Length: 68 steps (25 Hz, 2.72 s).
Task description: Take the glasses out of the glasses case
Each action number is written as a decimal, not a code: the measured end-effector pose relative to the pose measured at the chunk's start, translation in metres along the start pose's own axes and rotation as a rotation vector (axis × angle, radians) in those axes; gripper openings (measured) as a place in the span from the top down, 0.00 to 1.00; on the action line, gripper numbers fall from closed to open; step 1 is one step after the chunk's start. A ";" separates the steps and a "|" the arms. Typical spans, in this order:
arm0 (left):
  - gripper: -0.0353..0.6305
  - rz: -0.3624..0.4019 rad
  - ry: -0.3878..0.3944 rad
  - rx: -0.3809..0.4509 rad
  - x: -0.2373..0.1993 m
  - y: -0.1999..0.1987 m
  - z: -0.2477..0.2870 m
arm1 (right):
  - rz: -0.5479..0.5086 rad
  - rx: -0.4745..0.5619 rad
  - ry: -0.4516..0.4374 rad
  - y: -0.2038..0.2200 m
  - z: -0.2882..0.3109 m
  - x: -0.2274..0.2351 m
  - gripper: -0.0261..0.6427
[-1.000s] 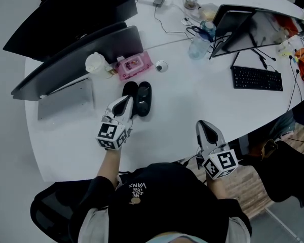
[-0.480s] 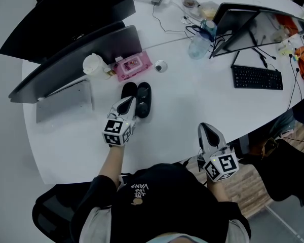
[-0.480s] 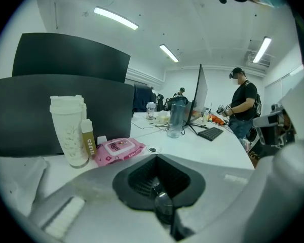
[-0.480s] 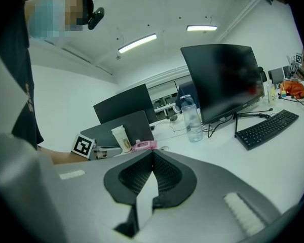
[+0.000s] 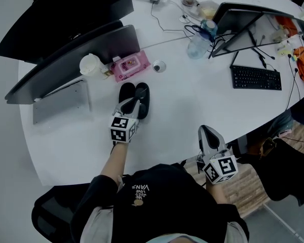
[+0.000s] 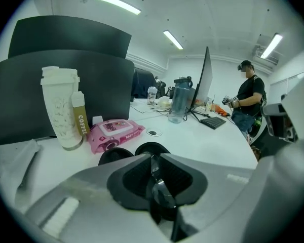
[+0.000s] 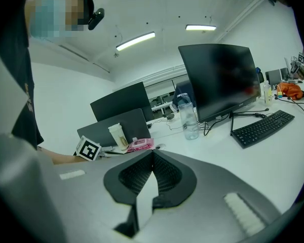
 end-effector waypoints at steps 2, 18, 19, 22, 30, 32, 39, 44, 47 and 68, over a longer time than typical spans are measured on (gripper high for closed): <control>0.86 -0.004 0.001 -0.022 0.001 0.005 0.005 | 0.001 -0.002 0.007 0.000 0.001 0.001 0.96; 0.80 -0.028 -0.016 -0.166 0.008 0.019 0.028 | 0.009 -0.004 0.024 0.000 0.007 0.005 0.96; 0.80 -0.035 -0.018 -0.171 0.007 0.020 0.028 | 0.009 -0.004 0.022 0.000 0.007 0.005 0.96; 0.80 -0.048 -0.024 -0.188 0.004 0.021 0.029 | 0.009 -0.003 0.016 0.000 0.009 0.004 0.96; 0.81 -0.064 -0.038 -0.244 0.003 0.028 0.033 | 0.009 0.000 0.008 -0.002 0.010 0.005 0.96; 0.83 -0.073 -0.045 -0.249 0.001 0.029 0.034 | 0.009 -0.001 0.008 -0.002 0.010 0.005 0.96; 0.90 -0.074 -0.058 -0.249 -0.002 0.029 0.033 | 0.011 0.003 0.001 -0.003 0.010 0.005 0.96; 0.91 -0.070 -0.054 -0.250 -0.001 0.028 0.032 | 0.012 0.005 0.001 -0.004 0.009 0.007 0.96; 0.93 -0.076 -0.047 -0.241 0.000 0.027 0.032 | 0.011 0.007 -0.002 -0.005 0.009 0.007 0.96; 0.94 -0.083 -0.043 -0.190 0.004 0.016 0.013 | -0.005 0.034 -0.038 -0.011 0.001 0.001 0.96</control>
Point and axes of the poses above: the fingertips, and each gripper's own axes: z forward along the fingers, x to its right, y out of its underside, the point moved 3 cm from there along -z, backward along the fingers, and after that the axes turned 14 degrees about z, right-handed, at the moved point
